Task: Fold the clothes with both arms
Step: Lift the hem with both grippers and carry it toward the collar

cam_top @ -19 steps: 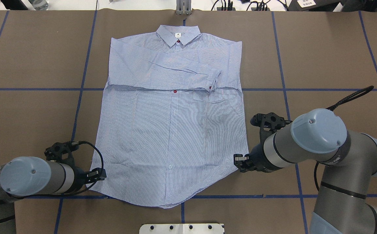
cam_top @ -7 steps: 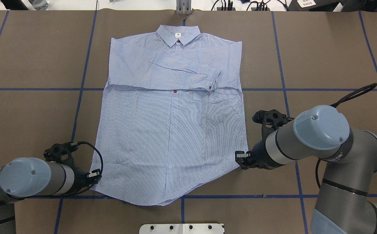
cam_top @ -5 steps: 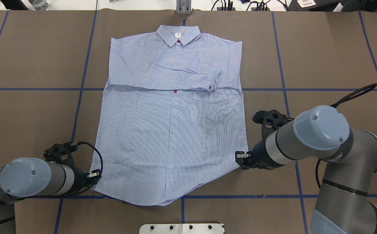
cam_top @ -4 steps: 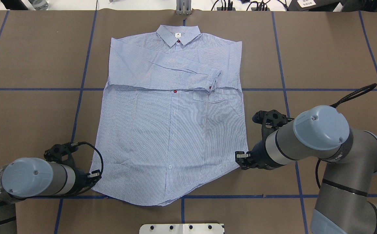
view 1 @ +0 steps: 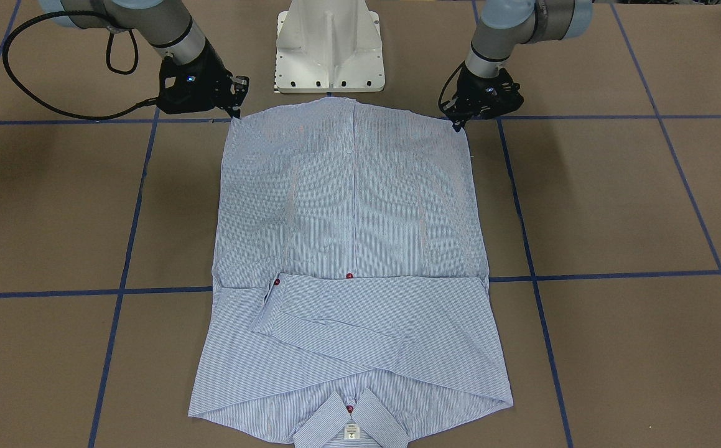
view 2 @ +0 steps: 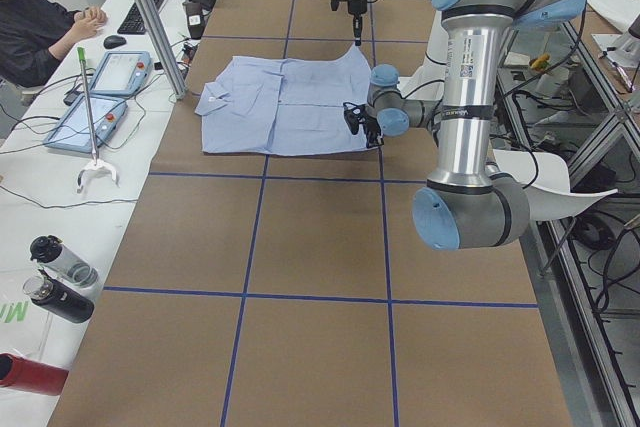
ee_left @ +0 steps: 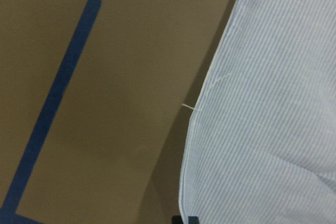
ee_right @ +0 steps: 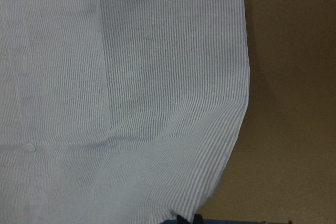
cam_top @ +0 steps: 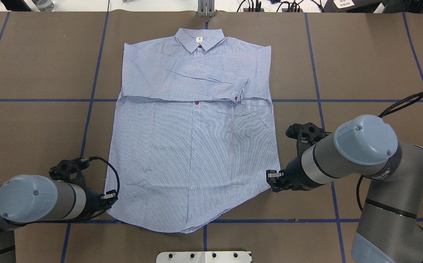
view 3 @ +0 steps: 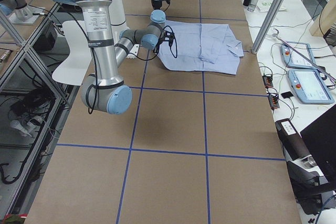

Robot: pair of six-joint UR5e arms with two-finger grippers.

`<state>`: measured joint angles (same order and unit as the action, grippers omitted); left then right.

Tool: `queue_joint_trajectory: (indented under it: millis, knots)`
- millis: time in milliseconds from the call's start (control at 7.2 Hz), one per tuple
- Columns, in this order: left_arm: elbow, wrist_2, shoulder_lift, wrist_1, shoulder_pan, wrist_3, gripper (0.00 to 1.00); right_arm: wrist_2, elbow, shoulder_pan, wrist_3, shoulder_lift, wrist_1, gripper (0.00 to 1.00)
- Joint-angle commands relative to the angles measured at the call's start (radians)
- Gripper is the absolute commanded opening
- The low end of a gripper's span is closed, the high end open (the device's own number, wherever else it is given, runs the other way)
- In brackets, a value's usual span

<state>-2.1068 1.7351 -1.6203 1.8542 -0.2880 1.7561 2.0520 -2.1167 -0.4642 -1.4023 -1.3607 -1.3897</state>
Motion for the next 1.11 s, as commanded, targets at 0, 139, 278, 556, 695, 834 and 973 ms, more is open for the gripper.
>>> queue_joint_trajectory:
  millis: [0,139,278,556,695,834,973]
  knots:
    - [-0.077,0.004,-0.003,-0.056,0.006,-0.003,0.0,0.037,-0.028,-0.007,0.005,-0.017,0.005,0.0]
    - [-0.106,0.004,-0.004,-0.056,0.013,-0.003,0.0,0.048,-0.057,-0.007,0.011,-0.053,0.012,0.0]
    - [-0.123,0.004,-0.006,-0.056,0.045,0.0,0.0,0.049,-0.078,-0.005,0.012,-0.087,0.027,0.0]
    - [-0.191,0.011,-0.004,-0.058,0.111,0.017,0.0,0.095,-0.114,0.009,0.013,-0.152,0.06,0.0]
    - [-0.215,0.011,-0.006,-0.058,0.151,0.046,0.0,0.123,-0.126,0.024,0.013,-0.179,0.064,0.0]
    - [-0.232,0.011,-0.004,-0.059,0.179,0.06,0.0,0.15,-0.126,0.036,0.013,-0.205,0.092,0.0]
    - [-0.236,0.011,-0.003,-0.059,0.193,0.066,0.0,0.184,-0.124,0.054,0.013,-0.26,0.147,0.0]
